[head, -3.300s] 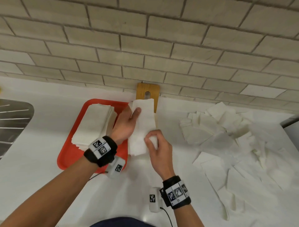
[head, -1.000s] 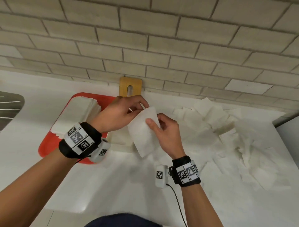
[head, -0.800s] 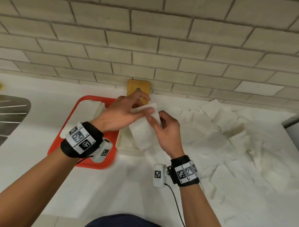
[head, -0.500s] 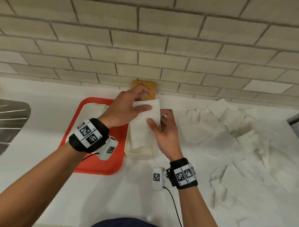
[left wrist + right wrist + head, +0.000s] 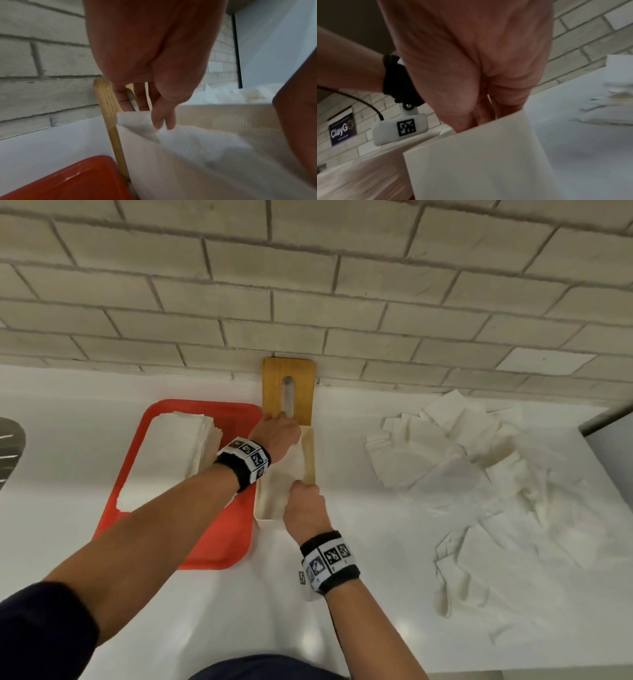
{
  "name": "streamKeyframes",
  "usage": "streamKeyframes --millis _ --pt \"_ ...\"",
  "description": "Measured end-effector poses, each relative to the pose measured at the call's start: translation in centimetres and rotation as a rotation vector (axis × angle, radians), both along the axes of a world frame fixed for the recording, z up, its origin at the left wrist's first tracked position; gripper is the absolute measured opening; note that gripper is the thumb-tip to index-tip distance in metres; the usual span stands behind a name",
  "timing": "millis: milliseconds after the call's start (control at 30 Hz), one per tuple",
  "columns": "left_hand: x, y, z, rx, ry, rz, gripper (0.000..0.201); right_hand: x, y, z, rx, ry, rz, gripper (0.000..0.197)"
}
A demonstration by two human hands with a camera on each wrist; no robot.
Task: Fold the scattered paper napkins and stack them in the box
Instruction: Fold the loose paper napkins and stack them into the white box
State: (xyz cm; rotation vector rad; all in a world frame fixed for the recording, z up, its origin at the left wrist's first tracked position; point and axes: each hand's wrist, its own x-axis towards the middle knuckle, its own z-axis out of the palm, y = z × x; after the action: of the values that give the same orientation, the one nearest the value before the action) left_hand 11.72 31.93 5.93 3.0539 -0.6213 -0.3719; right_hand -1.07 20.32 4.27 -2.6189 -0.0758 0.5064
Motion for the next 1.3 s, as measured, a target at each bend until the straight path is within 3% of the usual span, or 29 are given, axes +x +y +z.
streamKeyframes --millis 67,133,200,267,367,433,533,567,700,800,867,1000,1067,1200,1300 --pt "0.1 -0.5 -0.9 0.087 -0.070 -0.039 0.050 -0.2 0.0 0.9 -0.056 0.001 0.062 0.023" --pt "-0.5 -0.9 -0.7 0.077 -0.152 -0.035 0.048 -0.5 -1.5 2.4 0.007 -0.054 0.011 0.022" --pt "-1.9 -1.6 0.4 0.005 -0.277 -0.001 0.036 -1.2 -4.7 3.5 0.143 -0.216 -0.062 0.021" --pt "-4.0 -3.1 1.8 -0.182 -0.332 0.064 0.025 -2.3 -9.2 4.0 0.244 -0.332 -0.119 0.012" --pt "-8.3 -7.2 3.1 -0.467 -0.274 0.112 0.009 -4.7 -17.8 4.0 0.296 -0.379 -0.239 0.005" --pt "-11.2 -10.8 2.5 -0.534 -0.221 0.090 0.006 -6.3 -24.4 2.5 0.226 -0.384 -0.323 0.007" --pt "-14.8 -16.8 -0.1 -0.596 -0.011 0.059 0.009 -7.9 -34.5 -1.7 0.068 -0.285 -0.441 0.007" --pt "-15.8 -19.0 -1.2 -0.611 0.063 0.057 0.009 -8.2 -37.5 -3.0 0.024 -0.212 -0.459 0.015" --pt "-19.4 -28.0 -5.3 -0.607 0.302 0.050 0.034 -8.7 -44.8 -6.1 -0.114 0.035 -0.295 0.088" --pt "-21.4 -34.0 -8.0 -0.447 0.388 0.044 0.066 -8.2 -46.1 -7.0 -0.244 0.068 -0.165 0.103" --pt "-22.2 -36.6 -9.4 -0.349 0.360 0.061 0.070 -7.9 -46.4 -7.3 -0.195 0.070 -0.178 0.091" --pt "-22.7 -38.6 -10.3 -0.449 0.290 0.147 0.020 -8.0 -48.1 -7.4 0.081 -0.074 -0.314 0.036" --pt "-22.4 -38.1 -10.3 -0.553 0.298 0.201 0.012 -8.5 -49.2 -6.5 0.237 -0.162 -0.378 0.028" --pt "-21.6 -36.8 -10.1 -0.661 0.295 0.303 0.024 -9.2 -51.0 -3.3 0.447 -0.368 -0.499 0.014" --pt "-21.6 -38.3 -8.8 -0.583 0.328 0.348 0.073 -9.4 -51.5 -0.8 0.669 -0.525 -0.649 0.014"
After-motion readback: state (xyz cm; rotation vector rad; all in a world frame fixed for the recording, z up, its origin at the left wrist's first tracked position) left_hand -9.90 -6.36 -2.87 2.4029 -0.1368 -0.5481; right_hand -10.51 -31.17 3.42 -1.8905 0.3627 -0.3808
